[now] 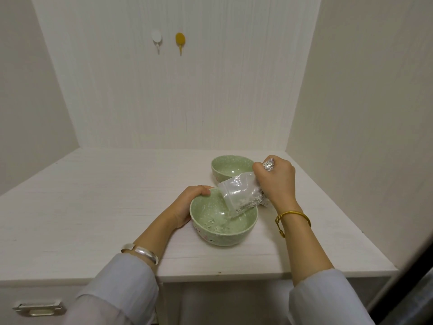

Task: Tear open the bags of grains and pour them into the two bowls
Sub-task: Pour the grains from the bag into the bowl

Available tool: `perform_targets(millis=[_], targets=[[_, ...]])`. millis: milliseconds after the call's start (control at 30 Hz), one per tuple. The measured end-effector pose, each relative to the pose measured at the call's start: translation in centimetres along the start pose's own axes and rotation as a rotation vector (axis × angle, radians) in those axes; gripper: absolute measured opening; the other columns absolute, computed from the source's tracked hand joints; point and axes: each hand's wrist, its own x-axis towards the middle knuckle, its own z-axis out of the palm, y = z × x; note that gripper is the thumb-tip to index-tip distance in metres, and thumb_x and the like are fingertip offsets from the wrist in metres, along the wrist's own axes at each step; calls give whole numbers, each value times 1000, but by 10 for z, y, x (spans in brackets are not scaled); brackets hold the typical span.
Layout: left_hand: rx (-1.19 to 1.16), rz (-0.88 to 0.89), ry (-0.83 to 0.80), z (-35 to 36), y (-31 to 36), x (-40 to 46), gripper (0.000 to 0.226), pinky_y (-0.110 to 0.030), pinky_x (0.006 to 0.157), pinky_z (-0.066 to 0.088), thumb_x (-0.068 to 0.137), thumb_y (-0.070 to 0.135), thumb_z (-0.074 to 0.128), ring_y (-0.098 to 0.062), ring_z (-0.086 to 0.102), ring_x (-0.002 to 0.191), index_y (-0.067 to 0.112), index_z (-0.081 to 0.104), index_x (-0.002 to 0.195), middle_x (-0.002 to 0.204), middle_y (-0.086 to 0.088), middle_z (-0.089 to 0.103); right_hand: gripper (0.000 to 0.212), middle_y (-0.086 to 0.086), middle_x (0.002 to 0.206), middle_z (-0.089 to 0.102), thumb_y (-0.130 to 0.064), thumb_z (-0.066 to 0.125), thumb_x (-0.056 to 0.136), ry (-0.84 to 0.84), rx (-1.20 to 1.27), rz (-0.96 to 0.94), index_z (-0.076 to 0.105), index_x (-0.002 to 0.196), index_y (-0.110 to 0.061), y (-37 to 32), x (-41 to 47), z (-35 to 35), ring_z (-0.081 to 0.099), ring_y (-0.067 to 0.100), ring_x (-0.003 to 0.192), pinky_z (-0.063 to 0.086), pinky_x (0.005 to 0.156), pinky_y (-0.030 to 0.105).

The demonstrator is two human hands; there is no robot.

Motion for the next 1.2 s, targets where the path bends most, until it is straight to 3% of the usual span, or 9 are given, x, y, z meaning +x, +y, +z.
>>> perform_targets(millis=[300, 467, 633, 933, 1100, 1200], targets=[[-8, -3, -14, 0, 0, 0, 24, -21, 56, 53, 82, 13, 41, -14, 67, 61, 7, 64, 79, 64, -1, 71, 21, 10, 54, 35, -17, 52, 68, -27, -60, -32, 38, 54, -8, -5, 0, 1, 29, 19, 55, 25, 51, 31], [-15, 1, -29, 0, 1, 0, 25, -20, 55, 52, 68, 20, 46, -13, 67, 60, 8, 66, 78, 64, -2, 71, 23, 14, 53, 41, -25, 46, 62, -31, -69, -23, 40, 54, -4, -6, 0, 1, 33, 19, 53, 27, 51, 31], [-21, 5, -37, 0, 0, 0, 26, -20, 55, 52, 68, 20, 46, -13, 67, 61, 7, 66, 80, 64, -2, 71, 30, 27, 56, 48, -26, 45, 61, -26, -84, -9, 43, 57, 4, -6, 2, 1, 34, 20, 53, 28, 51, 31], [-24, 3, -28, 0, 0, 1, 27, -20, 56, 52, 67, 21, 47, -13, 68, 62, 7, 66, 81, 65, -2, 71, 26, 33, 60, 53, -25, 46, 62, -53, -94, -3, 42, 56, 0, -7, 3, 1, 35, 20, 54, 30, 52, 31], [-29, 1, -28, 0, 0, 0, 27, -20, 56, 52, 66, 20, 47, -13, 67, 61, 6, 64, 81, 64, -1, 71, 31, 32, 61, 55, -26, 45, 61, -47, -109, -22, 42, 58, 5, -6, 4, 1, 36, 21, 53, 31, 52, 31], [-28, 4, -38, 0, 0, 1, 26, -20, 56, 52, 66, 20, 47, -13, 67, 61, 6, 64, 81, 64, -1, 71, 22, 20, 54, 45, -25, 46, 62, -53, -124, -49, 39, 54, -6, -6, 5, 0, 33, 20, 54, 28, 52, 31]])
